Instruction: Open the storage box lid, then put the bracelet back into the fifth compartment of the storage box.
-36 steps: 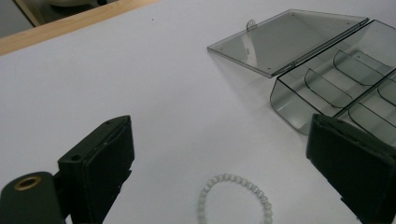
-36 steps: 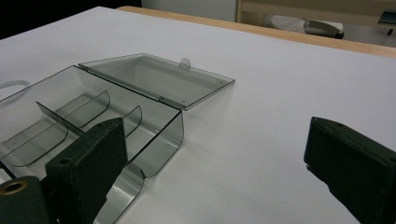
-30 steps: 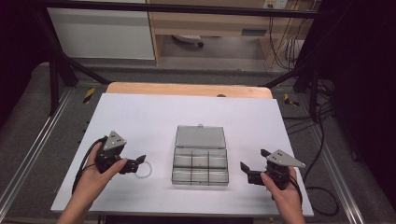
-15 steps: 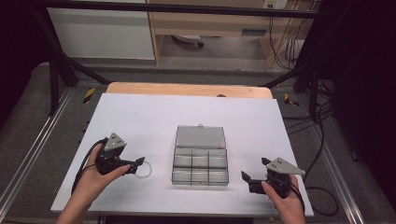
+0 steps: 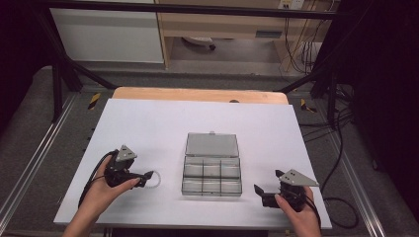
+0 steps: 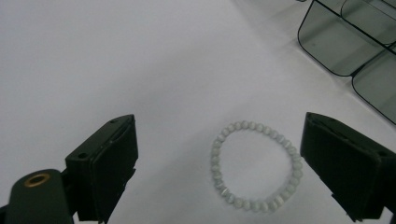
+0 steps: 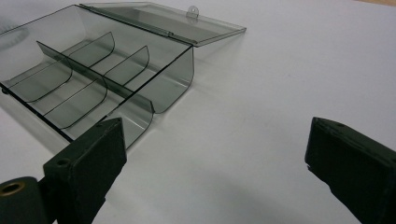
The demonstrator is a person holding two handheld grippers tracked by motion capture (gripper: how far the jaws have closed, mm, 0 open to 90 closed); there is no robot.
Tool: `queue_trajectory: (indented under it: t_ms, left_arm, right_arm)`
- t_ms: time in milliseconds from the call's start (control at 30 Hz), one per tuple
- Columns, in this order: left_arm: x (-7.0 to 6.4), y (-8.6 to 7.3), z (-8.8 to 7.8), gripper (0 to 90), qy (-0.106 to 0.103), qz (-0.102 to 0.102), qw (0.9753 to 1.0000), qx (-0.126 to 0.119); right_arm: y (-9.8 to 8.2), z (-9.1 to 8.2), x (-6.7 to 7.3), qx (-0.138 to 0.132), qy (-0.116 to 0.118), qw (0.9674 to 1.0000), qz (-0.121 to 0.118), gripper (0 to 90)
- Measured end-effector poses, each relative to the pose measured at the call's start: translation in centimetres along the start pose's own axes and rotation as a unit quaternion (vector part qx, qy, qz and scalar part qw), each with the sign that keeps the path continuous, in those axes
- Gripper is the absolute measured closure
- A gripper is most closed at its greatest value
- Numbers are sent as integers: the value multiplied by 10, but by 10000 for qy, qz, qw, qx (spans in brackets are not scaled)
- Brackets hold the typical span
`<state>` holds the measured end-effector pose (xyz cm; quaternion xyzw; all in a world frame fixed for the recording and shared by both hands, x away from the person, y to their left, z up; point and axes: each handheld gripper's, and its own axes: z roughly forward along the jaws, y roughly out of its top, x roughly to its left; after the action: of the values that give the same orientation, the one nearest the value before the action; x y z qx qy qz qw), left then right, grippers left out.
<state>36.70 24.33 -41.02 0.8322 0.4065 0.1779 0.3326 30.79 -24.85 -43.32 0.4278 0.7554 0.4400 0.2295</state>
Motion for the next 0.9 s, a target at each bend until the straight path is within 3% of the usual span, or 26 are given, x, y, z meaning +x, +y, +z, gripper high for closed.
queue_trajectory:
  t_ms: [267,500,900]
  left_arm:
    - [0,-3,4,138,35,104,9998,136]
    - [6,-6,5,170,78,20,9998,207]
    - [2,-8,11,319,-25,108,9996,250]
  right_arm:
    - [0,1,0,37,-8,10000,16,56]
    - [-1,1,-1,48,-20,10000,21,55]
    - [-1,0,-3,48,-36,10000,68,54]
